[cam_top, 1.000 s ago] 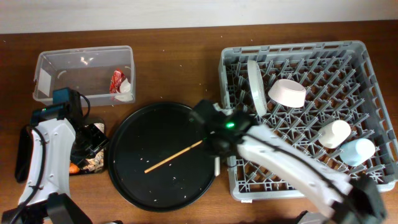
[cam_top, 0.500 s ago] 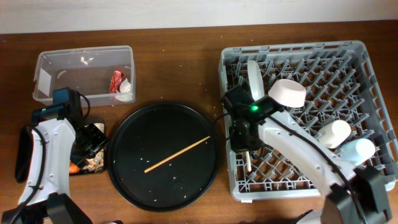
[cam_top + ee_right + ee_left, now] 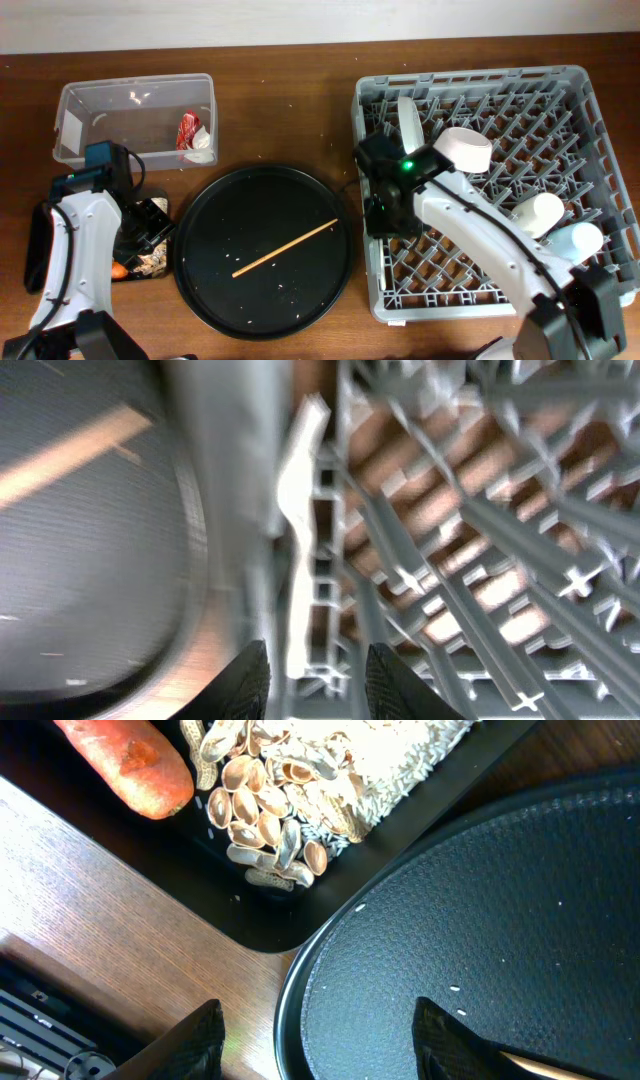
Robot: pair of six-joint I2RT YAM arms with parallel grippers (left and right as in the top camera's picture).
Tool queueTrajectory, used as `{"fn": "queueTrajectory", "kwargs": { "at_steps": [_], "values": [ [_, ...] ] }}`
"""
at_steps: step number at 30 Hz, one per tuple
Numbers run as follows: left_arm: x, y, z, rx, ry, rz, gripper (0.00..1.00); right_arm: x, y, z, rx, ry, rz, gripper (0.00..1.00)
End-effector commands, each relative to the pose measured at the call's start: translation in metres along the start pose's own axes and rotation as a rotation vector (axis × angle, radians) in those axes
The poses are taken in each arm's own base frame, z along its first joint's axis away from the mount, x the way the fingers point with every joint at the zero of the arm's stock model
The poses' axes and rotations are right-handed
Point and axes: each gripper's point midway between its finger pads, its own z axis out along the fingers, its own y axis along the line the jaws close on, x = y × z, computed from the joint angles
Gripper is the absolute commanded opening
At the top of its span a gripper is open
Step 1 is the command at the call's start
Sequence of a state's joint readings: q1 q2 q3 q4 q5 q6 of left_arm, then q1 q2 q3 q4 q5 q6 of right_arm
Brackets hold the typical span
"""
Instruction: Sort waste into correct bins and load items into the dishwasher rack
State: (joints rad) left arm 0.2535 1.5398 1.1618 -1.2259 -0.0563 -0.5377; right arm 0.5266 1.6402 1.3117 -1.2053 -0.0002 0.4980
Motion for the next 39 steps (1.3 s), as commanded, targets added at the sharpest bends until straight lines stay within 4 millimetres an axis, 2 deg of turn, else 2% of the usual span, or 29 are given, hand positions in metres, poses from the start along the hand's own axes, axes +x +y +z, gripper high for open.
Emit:
{"fn": "queueTrajectory", "kwargs": {
  "at_steps": [1,2,3,4,5,7,9,12,13,17,21,25,29,36,39],
  "values": [
    [0.000,0.001,-0.001,0.001,-0.011,0.017,0.60,-0.024,0.060,-0.061,-0.334,-0.096,-0.009,0.58],
    [-0.001,0.000,-0.001,0.003,-0.013,0.016,0.60,-0.025,0.082,-0.072,-0.463,-0.090,-0.035,0.75],
    [-0.001,0.000,-0.001,0.003,-0.014,0.016,0.60,-0.028,0.105,-0.085,-0.591,-0.098,-0.072,0.75],
    [-0.001,0.000,-0.001,0.003,-0.014,0.016,0.60,-0.033,0.119,-0.090,-0.653,-0.118,-0.102,0.74],
    [-0.001,0.000,-0.001,0.003,-0.013,0.016,0.60,-0.038,0.125,-0.089,-0.657,-0.132,-0.085,0.70],
    [-0.001,0.000,-0.001,0.003,-0.013,0.016,0.60,-0.043,0.127,-0.072,-0.570,-0.123,0.059,0.69],
    [-0.001,0.000,-0.001,0.003,-0.013,0.016,0.60,-0.040,0.132,-0.057,-0.512,-0.105,0.134,0.69],
    [-0.001,0.000,-0.001,0.003,-0.013,0.016,0.60,-0.025,0.154,-0.017,-0.395,-0.045,0.268,0.69],
    [-0.001,0.000,-0.001,0.003,-0.013,0.016,0.60,-0.015,0.164,0.003,-0.347,-0.008,0.339,0.69],
    [-0.001,0.000,-0.001,0.003,-0.013,0.016,0.60,-0.001,0.176,0.045,-0.258,0.069,0.552,0.69],
    [-0.001,0.000,-0.001,0.003,-0.013,0.016,0.60,-0.008,0.179,0.070,-0.235,0.080,0.635,0.69],
    [-0.001,0.000,-0.001,0.003,-0.013,0.016,0.60,-0.025,0.168,0.075,-0.192,-0.035,0.646,0.68],
    [-0.001,0.000,-0.001,0.003,-0.013,0.016,0.60,-0.025,0.168,0.076,-0.188,-0.035,0.645,0.67],
    [-0.001,0.000,-0.001,0.003,-0.013,0.016,0.60,-0.018,0.163,0.106,-0.122,0.002,0.657,0.65],
    [-0.001,0.000,-0.001,0.003,-0.013,0.016,0.60,-0.019,0.161,0.108,-0.111,-0.004,0.658,0.64]
  ]
}}
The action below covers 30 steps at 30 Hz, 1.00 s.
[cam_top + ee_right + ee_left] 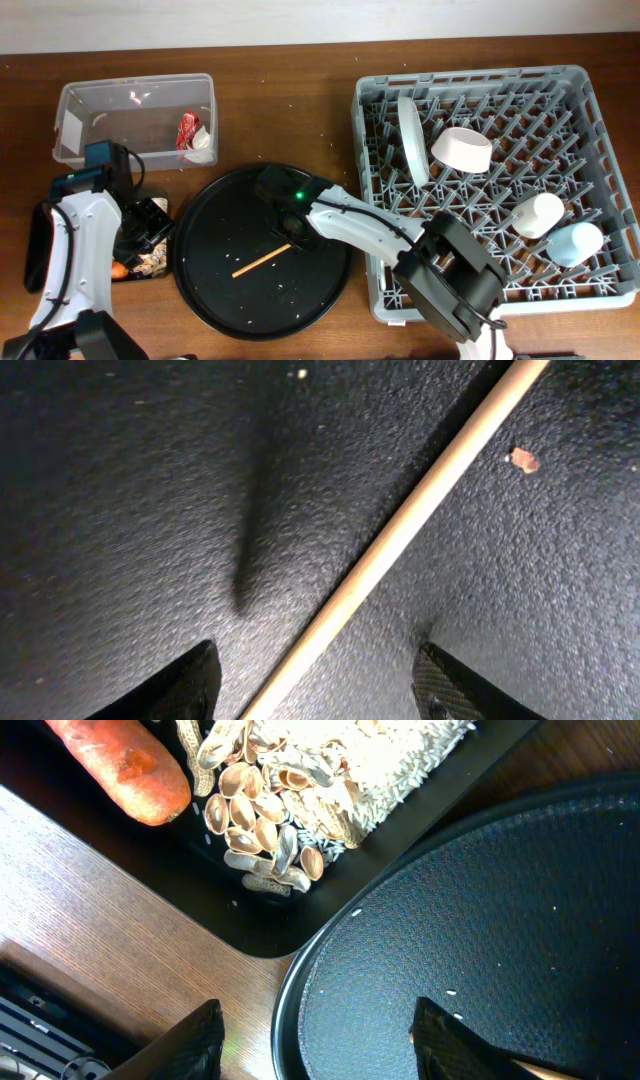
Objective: Sort waste into correct bins and load items into the dishwasher rack
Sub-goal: 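Grasp the wooden chopstick on the platter with the right gripper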
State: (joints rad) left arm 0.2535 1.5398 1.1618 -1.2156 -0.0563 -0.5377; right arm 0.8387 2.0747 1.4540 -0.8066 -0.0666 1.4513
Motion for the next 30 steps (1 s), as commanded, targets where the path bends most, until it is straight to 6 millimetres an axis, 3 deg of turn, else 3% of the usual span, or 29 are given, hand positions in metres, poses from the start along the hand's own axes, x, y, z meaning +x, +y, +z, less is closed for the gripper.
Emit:
{"fn": "queueTrajectory", "kwargs": {
  "at_steps": [1,7,14,18,23,30],
  "values": [
    [0.001,0.001,-0.001,-0.002,-0.004,0.017,0.60,-0.009,-0.002,0.003,0.019,-0.044,0.019,0.61],
    [0.001,0.001,-0.001,-0.002,-0.004,0.017,0.60,-0.010,-0.013,0.003,0.064,-0.054,0.014,0.45],
    [0.001,0.001,-0.001,-0.002,-0.005,0.017,0.60,-0.008,-0.027,0.011,0.128,-0.043,-0.012,0.36],
    [0.001,0.001,-0.001,-0.002,-0.005,0.017,0.60,-0.008,-0.035,0.017,0.168,-0.038,-0.019,0.24],
    [0.001,0.001,-0.001,-0.002,-0.005,0.017,0.60,-0.006,-0.034,0.015,0.163,-0.022,-0.085,0.17],
    [0.001,0.001,-0.001,-0.002,-0.005,0.017,0.60,-0.007,-0.016,-0.002,0.120,-0.021,-0.191,0.04]
  ]
}}
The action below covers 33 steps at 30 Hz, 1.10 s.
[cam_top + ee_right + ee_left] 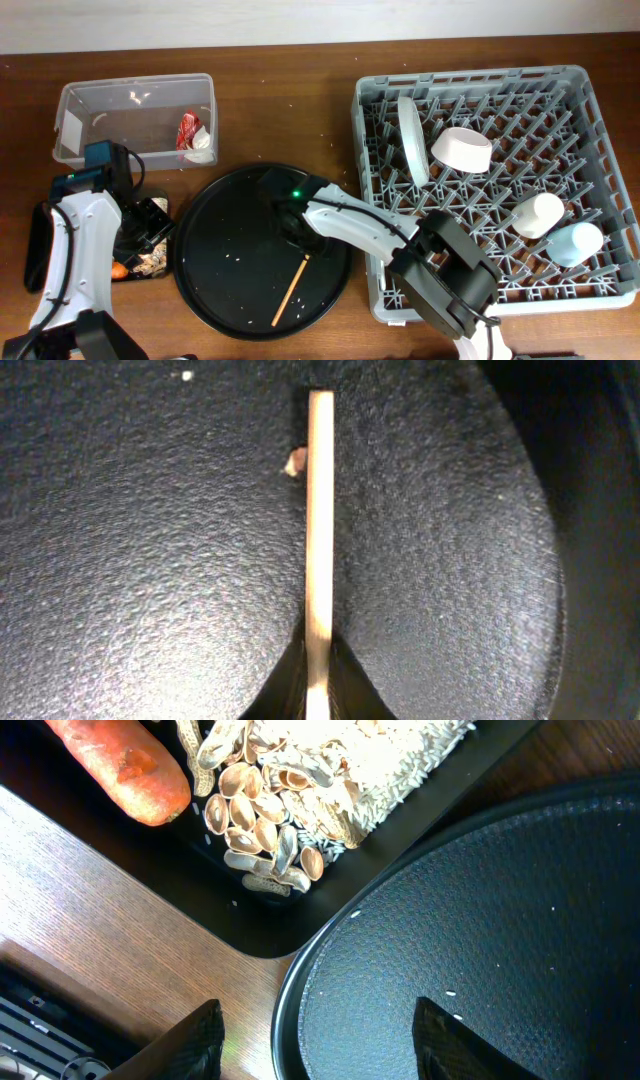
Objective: Sort waste into correct bins and load items into the dishwasher rack
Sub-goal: 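Grasp the wooden chopstick on the platter with the right gripper, then place the wooden chopstick upright in the rack's left side with the right gripper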
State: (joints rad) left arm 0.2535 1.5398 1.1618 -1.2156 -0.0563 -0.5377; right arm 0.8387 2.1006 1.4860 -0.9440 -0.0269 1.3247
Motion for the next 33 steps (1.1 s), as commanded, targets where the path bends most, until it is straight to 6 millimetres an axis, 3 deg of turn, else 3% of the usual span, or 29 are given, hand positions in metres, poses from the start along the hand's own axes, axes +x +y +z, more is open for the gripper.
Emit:
{"fn": "queueTrajectory", "kwargs": {
  "at_steps": [1,4,7,11,14,17,20,23,27,32,33],
  "values": [
    [0.001,0.001,-0.001,-0.002,-0.005,0.017,0.60,-0.003,0.009,-0.004,-0.018,-0.006,-0.094,0.04],
    [0.001,0.001,-0.001,-0.002,-0.005,0.017,0.60,-0.003,0.009,-0.010,-0.031,0.009,-0.163,0.04],
    [0.001,0.001,-0.001,-0.002,-0.005,0.017,0.60,-0.015,0.006,-0.039,-0.074,-0.010,-0.265,0.04],
    [0.001,0.001,-0.001,-0.002,-0.005,0.017,0.60,-0.038,-0.013,-0.105,-0.150,-0.086,-0.540,0.04],
    [0.001,0.001,-0.001,-0.002,-0.005,0.017,0.60,-0.059,-0.040,-0.156,-0.183,-0.187,-0.640,0.04],
    [0.001,0.002,-0.001,-0.002,-0.004,0.017,0.60,-0.078,-0.073,-0.184,-0.177,-0.236,-0.698,0.04],
    [0.001,0.002,-0.001,-0.002,-0.004,0.017,0.60,-0.093,-0.097,-0.176,-0.122,-0.194,-0.685,0.04],
    [0.001,0.002,-0.001,-0.003,-0.004,0.017,0.60,-0.102,-0.108,-0.152,-0.089,-0.158,-0.645,0.04],
    [0.001,0.002,-0.001,-0.003,-0.003,0.017,0.60,-0.104,-0.105,-0.120,-0.081,-0.123,-0.639,0.04],
    [0.002,0.002,-0.001,-0.003,-0.003,0.017,0.60,-0.110,-0.098,-0.105,-0.073,-0.112,-0.637,0.06],
    [0.002,0.002,-0.001,-0.003,-0.003,0.017,0.60,-0.111,-0.098,-0.104,-0.071,-0.112,-0.637,0.18]
  ]
}}
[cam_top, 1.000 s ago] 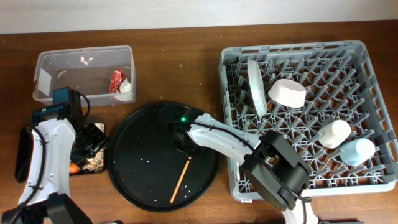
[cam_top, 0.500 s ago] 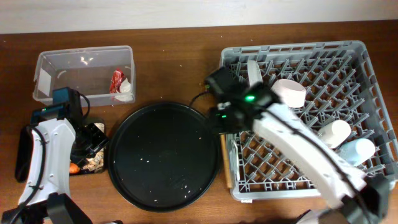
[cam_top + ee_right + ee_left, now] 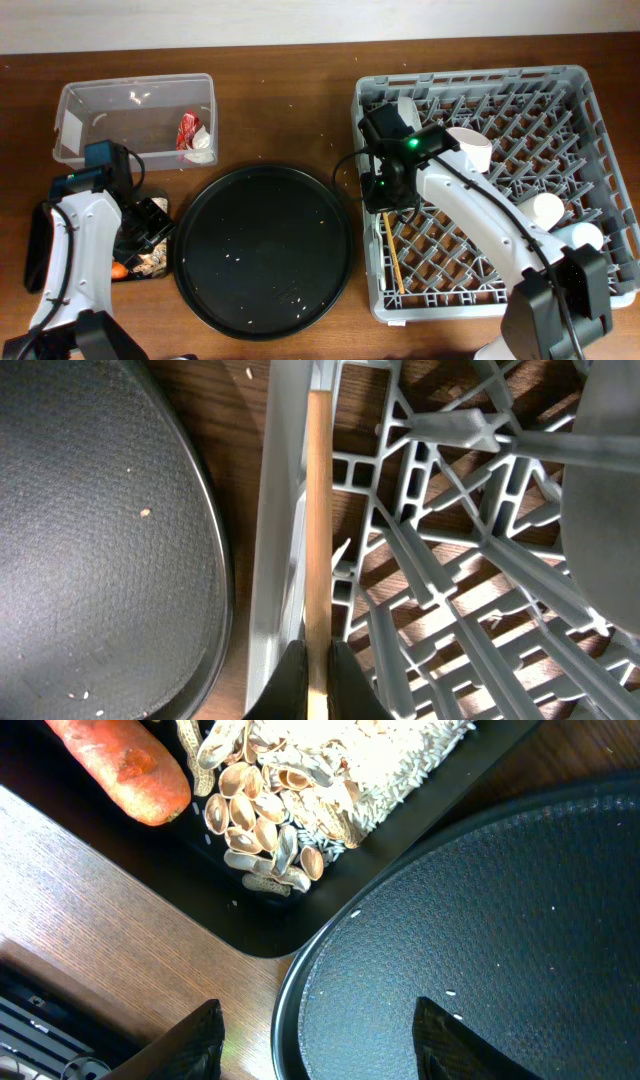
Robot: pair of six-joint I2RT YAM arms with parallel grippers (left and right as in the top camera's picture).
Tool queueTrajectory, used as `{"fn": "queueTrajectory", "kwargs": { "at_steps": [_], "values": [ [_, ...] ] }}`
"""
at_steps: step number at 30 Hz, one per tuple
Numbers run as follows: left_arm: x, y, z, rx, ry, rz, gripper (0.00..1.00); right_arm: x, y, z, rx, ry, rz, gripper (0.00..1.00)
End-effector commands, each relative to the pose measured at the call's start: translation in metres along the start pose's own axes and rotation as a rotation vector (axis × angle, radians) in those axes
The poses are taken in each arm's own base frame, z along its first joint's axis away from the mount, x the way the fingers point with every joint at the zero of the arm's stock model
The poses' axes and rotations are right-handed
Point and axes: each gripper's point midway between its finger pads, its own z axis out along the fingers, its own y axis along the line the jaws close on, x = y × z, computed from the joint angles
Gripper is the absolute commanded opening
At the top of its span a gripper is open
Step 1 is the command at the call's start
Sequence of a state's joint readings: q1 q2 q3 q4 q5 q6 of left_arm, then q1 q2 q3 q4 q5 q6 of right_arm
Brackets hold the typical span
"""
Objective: Sort waste into correct bins and load items into the dishwasher rack
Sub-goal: 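Place the wooden chopstick upright in the rack's left side with the right gripper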
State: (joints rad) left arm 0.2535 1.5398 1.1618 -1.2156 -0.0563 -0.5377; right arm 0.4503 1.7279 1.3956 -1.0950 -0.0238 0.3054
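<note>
A wooden chopstick [image 3: 318, 510] is pinched at one end by my right gripper [image 3: 318, 657], which is shut on it. It runs just inside the left wall of the grey dishwasher rack [image 3: 480, 78]. From overhead the chopstick [image 3: 392, 255] points toward the rack's front edge below the right gripper [image 3: 383, 200]. The black round plate [image 3: 263, 250] holds only crumbs. My left gripper [image 3: 320, 1045] is open over that plate's rim [image 3: 300, 980], beside a black tray of food waste [image 3: 150, 215] with a carrot [image 3: 125, 760], peanut shells [image 3: 265, 820] and rice [image 3: 390, 760].
A clear bin [image 3: 100, 125] at the back left holds a red wrapper [image 3: 190, 130]. The rack carries a white bowl [image 3: 470, 148] and two cups [image 3: 545, 208], with an upright plate [image 3: 408, 112] partly behind my right arm.
My right gripper, still shut on the chopstick, has gone from over the black plate to the rack's left edge. The plate now has only crumbs. The left arm has not moved.
At first my right gripper was open over the rack's left side and the chopstick lay on the black plate. Then it was open just above the chopstick, then shut on it over the plate. Now it holds the chopstick inside the rack's left wall.
</note>
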Motion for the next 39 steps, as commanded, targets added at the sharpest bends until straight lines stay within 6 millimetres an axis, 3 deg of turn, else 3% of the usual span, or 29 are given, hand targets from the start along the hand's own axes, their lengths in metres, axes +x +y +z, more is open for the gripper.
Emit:
{"fn": "queueTrajectory", "kwargs": {
  "at_steps": [1,3,6,10,12,14,16,17,19,21,25,31,34,39],
  "values": [
    [0.002,0.002,-0.001,-0.003,-0.003,0.017,0.60,0.001,-0.003,0.004,0.007,0.010,-0.004,0.23],
    [0.001,0.002,-0.001,-0.003,-0.003,0.017,0.60,0.000,-0.004,0.004,0.011,0.007,-0.004,0.33],
    [0.002,0.001,-0.001,0.001,-0.001,0.017,0.60,0.003,-0.004,0.003,0.013,0.018,-0.003,0.40],
    [0.009,-0.012,-0.001,0.019,0.005,0.092,0.61,-0.004,-0.002,-0.033,-0.022,-0.080,0.034,0.40],
    [0.018,-0.031,-0.003,0.064,0.012,0.201,0.62,-0.008,-0.011,-0.062,-0.039,-0.151,0.060,0.46],
    [0.038,-0.066,-0.007,0.175,0.032,0.438,0.69,-0.009,-0.031,-0.084,-0.056,-0.204,0.119,0.52],
    [0.052,-0.087,-0.011,0.221,0.026,0.579,0.75,-0.006,-0.046,-0.094,-0.089,-0.212,0.126,0.53],
    [0.058,-0.094,-0.012,0.224,0.018,0.629,0.77,-0.003,-0.053,-0.098,-0.116,-0.208,0.119,0.57],
    [0.065,-0.106,-0.020,0.223,-0.012,0.761,0.93,0.006,-0.070,-0.099,-0.176,-0.169,0.079,0.91],
    [0.064,-0.103,-0.042,0.214,-0.012,0.798,0.99,0.018,-0.089,-0.098,-0.160,-0.126,0.100,0.98],
    [0.056,-0.087,-0.088,0.194,-0.018,0.754,0.99,0.036,-0.115,-0.099,-0.145,-0.073,0.207,0.98],
    [0.066,-0.067,-0.103,0.212,-0.083,0.742,0.99,0.052,-0.129,-0.122,-0.109,-0.130,0.237,0.98],
    [0.067,-0.060,-0.113,0.271,-0.247,0.732,0.99,0.058,-0.127,-0.148,-0.077,-0.255,0.217,0.98],
    [0.080,-0.026,-0.134,0.408,-0.672,0.641,0.99,0.086,-0.120,-0.189,-0.009,-0.644,0.154,0.98]
  ]
}}
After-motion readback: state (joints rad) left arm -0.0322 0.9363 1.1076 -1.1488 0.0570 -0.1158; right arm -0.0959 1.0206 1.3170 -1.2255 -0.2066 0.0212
